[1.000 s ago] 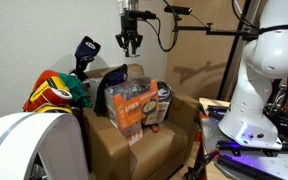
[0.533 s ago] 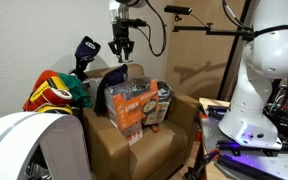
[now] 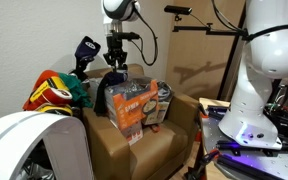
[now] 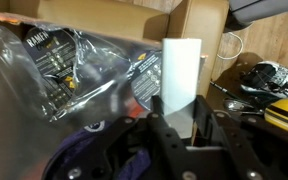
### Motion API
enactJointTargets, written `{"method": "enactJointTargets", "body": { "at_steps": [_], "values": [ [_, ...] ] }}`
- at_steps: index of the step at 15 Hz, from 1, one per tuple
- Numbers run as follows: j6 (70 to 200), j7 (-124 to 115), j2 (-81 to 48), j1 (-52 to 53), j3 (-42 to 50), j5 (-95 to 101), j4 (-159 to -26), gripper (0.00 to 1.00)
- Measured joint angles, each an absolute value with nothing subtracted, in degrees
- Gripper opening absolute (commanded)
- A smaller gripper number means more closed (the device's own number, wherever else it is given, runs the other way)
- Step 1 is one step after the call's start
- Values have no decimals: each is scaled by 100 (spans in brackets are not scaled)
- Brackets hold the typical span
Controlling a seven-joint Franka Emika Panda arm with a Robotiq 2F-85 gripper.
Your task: Remove the remote from the fan then place it on the left arm of the couch
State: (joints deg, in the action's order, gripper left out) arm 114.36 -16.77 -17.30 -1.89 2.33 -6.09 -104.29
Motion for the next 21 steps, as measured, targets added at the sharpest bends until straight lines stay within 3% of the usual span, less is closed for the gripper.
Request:
{"method": "enactJointTargets", "body": {
  "at_steps": [10,21],
  "values": [
    [12014,-1648,-2552,-106,52,-1552,-10168,10],
    [12401,-3340,-2434,400,105,-1687,-10902,10]
  ]
}}
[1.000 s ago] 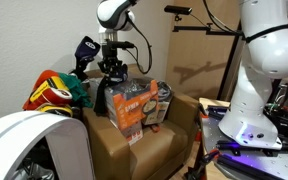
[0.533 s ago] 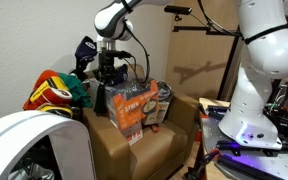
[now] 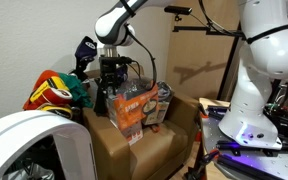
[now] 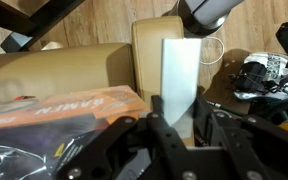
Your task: Remove the remote from the fan then place it on the left arm of the couch
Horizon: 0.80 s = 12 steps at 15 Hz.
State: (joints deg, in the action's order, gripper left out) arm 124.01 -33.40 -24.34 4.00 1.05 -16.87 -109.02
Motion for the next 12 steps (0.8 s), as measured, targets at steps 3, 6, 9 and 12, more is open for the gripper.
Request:
{"method": "enactJointTargets", "body": {
  "at_steps": [3,6,9,12],
  "values": [
    [12397,-3381,-2445,448,101,-1680,-10909,10],
    [12391,-3323,-2525,465,95,-1642,-10856,10],
    [12390,-3184,-2680,466,76,-1642,-10721,35],
    [12390,-3176,-2707,471,74,-1642,-10677,10]
  ]
}}
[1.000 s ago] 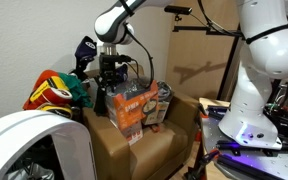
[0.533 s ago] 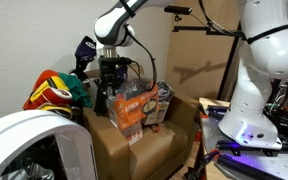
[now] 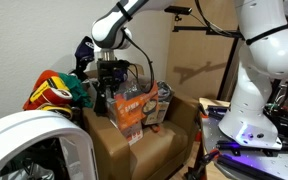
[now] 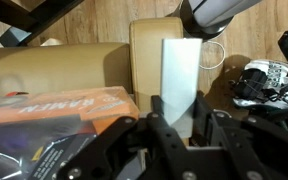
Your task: Remove the remote from the fan then place it on the left arm of the couch
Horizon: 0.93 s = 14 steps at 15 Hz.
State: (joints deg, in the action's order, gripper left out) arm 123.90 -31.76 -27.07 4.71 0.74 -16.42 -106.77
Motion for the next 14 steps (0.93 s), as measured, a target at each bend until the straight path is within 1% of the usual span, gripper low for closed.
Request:
{"method": "enactJointTargets", "body": {
  "at_steps": [6,11,14],
  "values": [
    [12505,-3272,-3206,621,81,-1610,-10388,10],
    [12697,-3977,-3584,905,124,-1603,-9968,10],
    [13085,-4503,-3641,1012,125,-1610,-9984,10]
  ]
}}
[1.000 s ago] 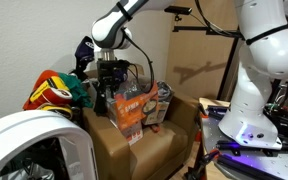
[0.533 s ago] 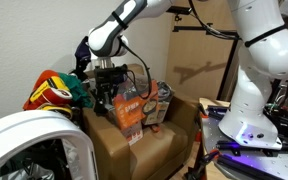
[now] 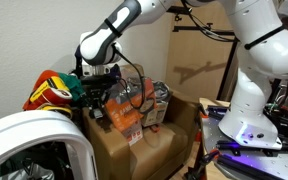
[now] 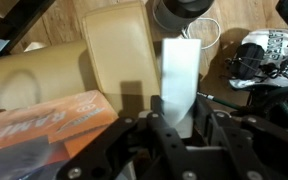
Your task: Remove the remote from the fan then place it on the left arm of the couch
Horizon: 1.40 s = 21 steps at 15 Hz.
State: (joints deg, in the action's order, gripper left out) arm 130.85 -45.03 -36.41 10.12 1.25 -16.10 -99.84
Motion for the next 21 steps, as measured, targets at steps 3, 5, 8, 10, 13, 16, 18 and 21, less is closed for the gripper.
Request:
{"method": "enactJointTargets", "body": {
  "at_steps": [3,5,8,10,13,16,18,21],
  "values": [
    [13670,-5043,-3573,1111,139,-1611,-10210,10],
    [14099,-5338,-3445,1172,175,-1610,-10485,10],
    [14707,-5712,-3306,1303,196,-1602,-10965,10],
    [14785,-5867,-3271,1448,206,-1531,-11207,10],
    [14572,-5886,-3104,1580,145,-1479,-11436,10],
    [14072,-5865,-2936,1559,65,-1478,-11500,10],
    [13735,-5864,-2925,1514,34,-1479,-11499,10],
    [13361,-5750,-3077,1345,-32,-1487,-11478,10]
  ]
}}
